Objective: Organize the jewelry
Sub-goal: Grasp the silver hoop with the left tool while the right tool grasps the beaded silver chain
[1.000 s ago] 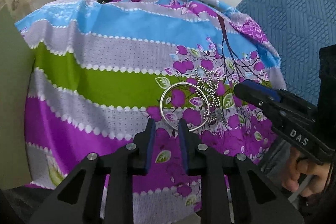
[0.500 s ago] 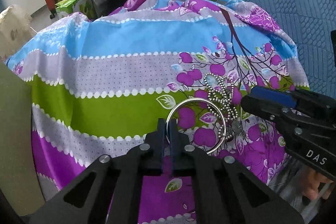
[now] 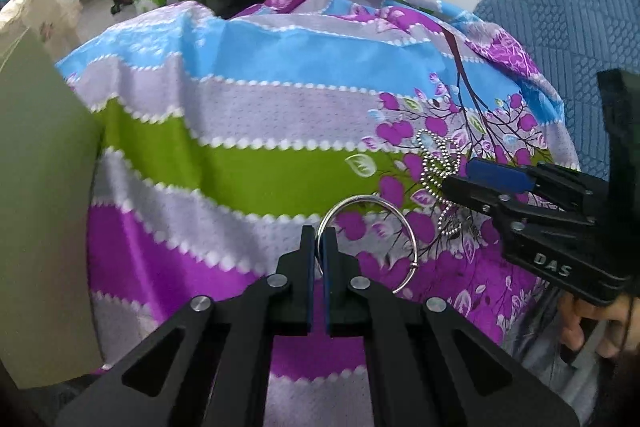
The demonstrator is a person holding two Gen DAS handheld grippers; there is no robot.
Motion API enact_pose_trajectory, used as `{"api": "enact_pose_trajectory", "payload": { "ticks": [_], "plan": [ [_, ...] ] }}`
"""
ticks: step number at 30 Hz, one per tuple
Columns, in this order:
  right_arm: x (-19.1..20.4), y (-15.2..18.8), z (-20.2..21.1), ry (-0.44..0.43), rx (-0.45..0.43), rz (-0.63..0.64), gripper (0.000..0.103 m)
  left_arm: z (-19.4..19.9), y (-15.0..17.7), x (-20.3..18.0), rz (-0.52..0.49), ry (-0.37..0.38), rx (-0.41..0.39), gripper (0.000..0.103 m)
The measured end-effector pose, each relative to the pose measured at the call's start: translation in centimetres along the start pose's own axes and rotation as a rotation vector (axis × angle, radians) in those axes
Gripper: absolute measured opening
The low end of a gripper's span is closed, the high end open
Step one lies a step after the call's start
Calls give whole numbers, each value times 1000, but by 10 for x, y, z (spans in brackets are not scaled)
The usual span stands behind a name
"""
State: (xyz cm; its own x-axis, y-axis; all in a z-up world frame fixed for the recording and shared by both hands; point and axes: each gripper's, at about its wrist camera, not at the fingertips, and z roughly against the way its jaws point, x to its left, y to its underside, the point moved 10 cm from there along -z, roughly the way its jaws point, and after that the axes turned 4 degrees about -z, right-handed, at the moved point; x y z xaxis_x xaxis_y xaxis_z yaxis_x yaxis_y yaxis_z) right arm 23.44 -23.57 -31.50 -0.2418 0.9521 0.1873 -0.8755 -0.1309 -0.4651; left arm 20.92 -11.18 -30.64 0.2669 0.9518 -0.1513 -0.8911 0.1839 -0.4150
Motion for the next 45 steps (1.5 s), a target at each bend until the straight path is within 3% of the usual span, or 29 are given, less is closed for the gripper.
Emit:
{"api": "enact_pose_trajectory", "payload": {
  "ticks": [4,5,6,8,13,27,35,36,38,40,45],
  "plan": [
    [8,1,-7,49,-10,84,34,6,4,8,17,-1,-4,2],
    [10,0,-8,50,-15,95,27,8,5,9,22,1,-4,2],
    [12,-1,-8,40,-20,90,13,10,5,11,26,6,-7,2],
    [14,-3,-8,34,-18,75,6,12,6,10,24,10,-7,2],
    [19,-7,3,65,-53,89,5,21,4,7,22,32,-17,2],
    [29,-24,61,-12,-166,-33,5,60,-3,3,21,71,-70,0],
    [31,-16,59,-17,-151,-53,5,43,6,9,11,52,-51,0],
    [30,-14,58,-15,-148,-55,5,39,9,8,15,52,-41,4],
    [28,-12,57,-16,-145,-63,5,33,14,7,24,52,-24,24],
    [26,-11,57,-16,-146,-68,5,28,18,4,27,29,-21,53],
    [19,-8,57,-19,-142,-84,5,16,24,-8,11,21,2,54]
  ]
}}
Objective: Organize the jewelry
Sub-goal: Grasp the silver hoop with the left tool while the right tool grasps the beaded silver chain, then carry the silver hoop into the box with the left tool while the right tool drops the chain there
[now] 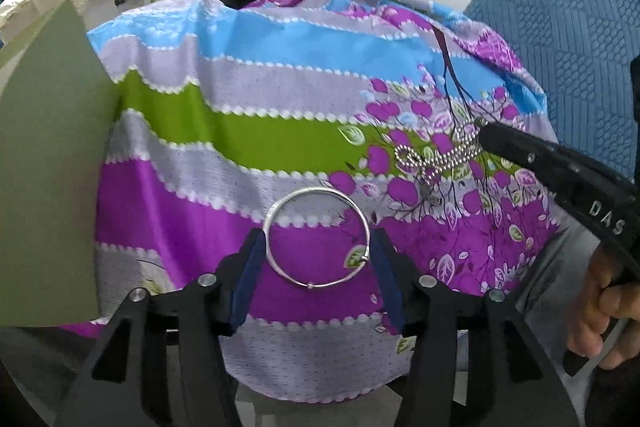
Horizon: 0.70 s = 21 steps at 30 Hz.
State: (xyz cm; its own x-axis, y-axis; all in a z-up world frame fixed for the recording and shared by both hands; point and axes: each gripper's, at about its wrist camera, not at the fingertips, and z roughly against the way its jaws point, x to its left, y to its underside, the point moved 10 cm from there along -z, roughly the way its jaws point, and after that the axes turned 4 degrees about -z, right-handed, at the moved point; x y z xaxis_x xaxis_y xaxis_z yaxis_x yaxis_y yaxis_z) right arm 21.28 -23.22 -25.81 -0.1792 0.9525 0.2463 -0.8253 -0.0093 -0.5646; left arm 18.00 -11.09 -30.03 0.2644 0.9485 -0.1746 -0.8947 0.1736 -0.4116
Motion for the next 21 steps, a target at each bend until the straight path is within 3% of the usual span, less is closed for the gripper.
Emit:
{"api": "enact_pose_trajectory", "payload": {
  "ticks": [15,21],
  "plan": [
    [-14,4,2,1,9,-29,5,-23,7,-6,-119,-192,33,68],
    [-10,5,0,-1,17,-27,5,-22,4,-6,-106,-168,19,68]
  ]
}}
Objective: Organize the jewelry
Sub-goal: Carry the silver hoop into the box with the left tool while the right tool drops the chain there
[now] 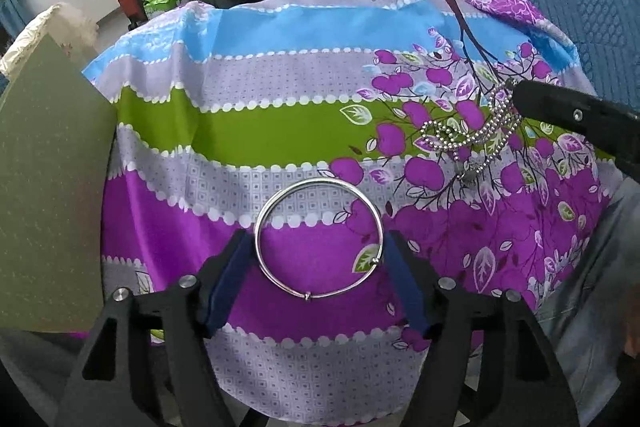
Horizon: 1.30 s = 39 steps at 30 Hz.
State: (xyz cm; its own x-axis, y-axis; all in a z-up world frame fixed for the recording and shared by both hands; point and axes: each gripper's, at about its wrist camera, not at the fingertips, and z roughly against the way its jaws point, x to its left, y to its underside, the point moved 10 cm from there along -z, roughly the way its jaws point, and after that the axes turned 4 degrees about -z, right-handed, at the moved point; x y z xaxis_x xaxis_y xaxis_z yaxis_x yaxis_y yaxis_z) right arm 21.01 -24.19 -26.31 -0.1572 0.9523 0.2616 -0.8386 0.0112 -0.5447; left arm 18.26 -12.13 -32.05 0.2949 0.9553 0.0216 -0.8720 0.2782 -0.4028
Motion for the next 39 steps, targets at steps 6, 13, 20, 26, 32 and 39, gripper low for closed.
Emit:
{"api": "enact_pose_trajectory", "payload": {
  "ticks": [6,13,20,26,32,39],
  "plan": [
    [7,-5,3,-16,-4,-6,5,8,0,8,55,63,1,67],
    [29,-20,21,-22,-23,10,5,46,-17,34,132,108,-45,67],
    [71,-54,48,-41,-60,47,5,106,-45,68,173,121,-129,67],
    [130,-98,73,-82,-105,106,5,159,-68,118,226,99,-207,68],
    [189,-133,88,-120,-139,184,5,201,-77,180,297,59,-276,68],
    [263,-152,84,-202,-143,263,5,212,-62,237,368,6,-284,68]
  ]
}}
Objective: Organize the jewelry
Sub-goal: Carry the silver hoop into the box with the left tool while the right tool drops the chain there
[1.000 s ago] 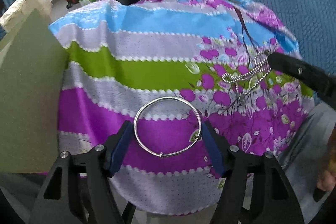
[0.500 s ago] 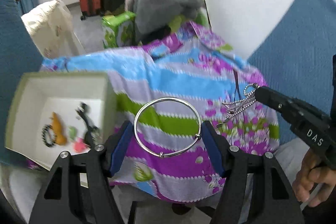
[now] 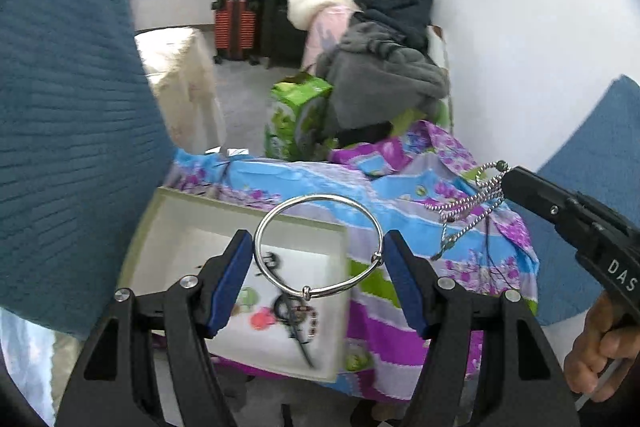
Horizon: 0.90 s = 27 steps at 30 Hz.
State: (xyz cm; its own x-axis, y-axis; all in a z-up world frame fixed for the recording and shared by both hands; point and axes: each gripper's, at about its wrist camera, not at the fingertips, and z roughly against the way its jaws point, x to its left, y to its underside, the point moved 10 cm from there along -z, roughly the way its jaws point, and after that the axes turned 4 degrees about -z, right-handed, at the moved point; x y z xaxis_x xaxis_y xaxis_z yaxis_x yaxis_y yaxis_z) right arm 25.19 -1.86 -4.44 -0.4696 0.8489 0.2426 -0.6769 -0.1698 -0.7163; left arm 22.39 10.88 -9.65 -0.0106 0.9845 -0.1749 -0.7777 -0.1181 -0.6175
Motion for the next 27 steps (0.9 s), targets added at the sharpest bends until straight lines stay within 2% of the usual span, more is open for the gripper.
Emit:
{"api": "enact_pose_trajectory", "payload": {
  "ticks": [5,13,21,27],
  "plan": [
    [37,8,-31,-47,48,38,5,-8,13,33,46,-14,25,68],
    [55,57,-92,-55,181,45,5,-53,58,72,118,-11,121,68],
    [47,102,-123,-21,269,37,5,-83,94,70,130,5,208,68],
    [38,114,-125,7,308,4,7,-81,96,66,129,19,225,68]
  ]
}}
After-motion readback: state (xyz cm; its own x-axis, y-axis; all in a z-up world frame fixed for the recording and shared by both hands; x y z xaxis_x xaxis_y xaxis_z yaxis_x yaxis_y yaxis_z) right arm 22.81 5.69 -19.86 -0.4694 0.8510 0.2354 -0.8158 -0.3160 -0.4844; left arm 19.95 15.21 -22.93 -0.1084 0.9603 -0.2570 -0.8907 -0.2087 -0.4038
